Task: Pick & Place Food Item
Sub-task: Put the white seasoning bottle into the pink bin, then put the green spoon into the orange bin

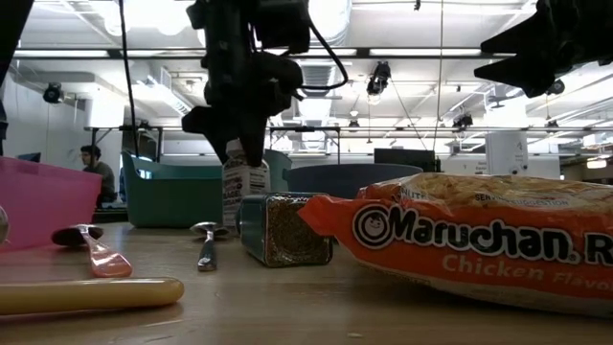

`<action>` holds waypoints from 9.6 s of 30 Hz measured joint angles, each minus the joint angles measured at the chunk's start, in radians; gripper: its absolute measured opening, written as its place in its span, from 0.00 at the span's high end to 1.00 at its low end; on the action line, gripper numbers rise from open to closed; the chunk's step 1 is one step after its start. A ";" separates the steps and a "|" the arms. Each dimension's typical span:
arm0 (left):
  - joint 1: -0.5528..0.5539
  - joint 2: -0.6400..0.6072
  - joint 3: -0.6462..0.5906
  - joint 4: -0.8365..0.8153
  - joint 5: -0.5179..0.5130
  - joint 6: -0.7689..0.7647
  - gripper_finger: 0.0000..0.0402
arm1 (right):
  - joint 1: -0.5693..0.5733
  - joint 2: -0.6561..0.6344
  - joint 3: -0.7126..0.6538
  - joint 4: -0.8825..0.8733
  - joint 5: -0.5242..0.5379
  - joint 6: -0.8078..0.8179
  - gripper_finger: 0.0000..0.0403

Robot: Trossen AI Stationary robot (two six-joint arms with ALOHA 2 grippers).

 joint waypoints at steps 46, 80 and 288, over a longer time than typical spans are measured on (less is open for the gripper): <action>-0.350 -0.414 -0.063 -0.557 -0.048 -0.127 0.54 | 0.000 0.006 0.000 -0.023 0.002 -0.056 0.19; -0.375 -0.422 -0.431 -0.171 -0.065 0.098 0.54 | 0.000 0.006 0.000 -0.021 0.000 -0.021 0.19; 0.160 -0.400 -0.129 0.476 -0.002 0.140 0.38 | -0.607 0.978 0.368 -0.982 -0.710 0.490 0.19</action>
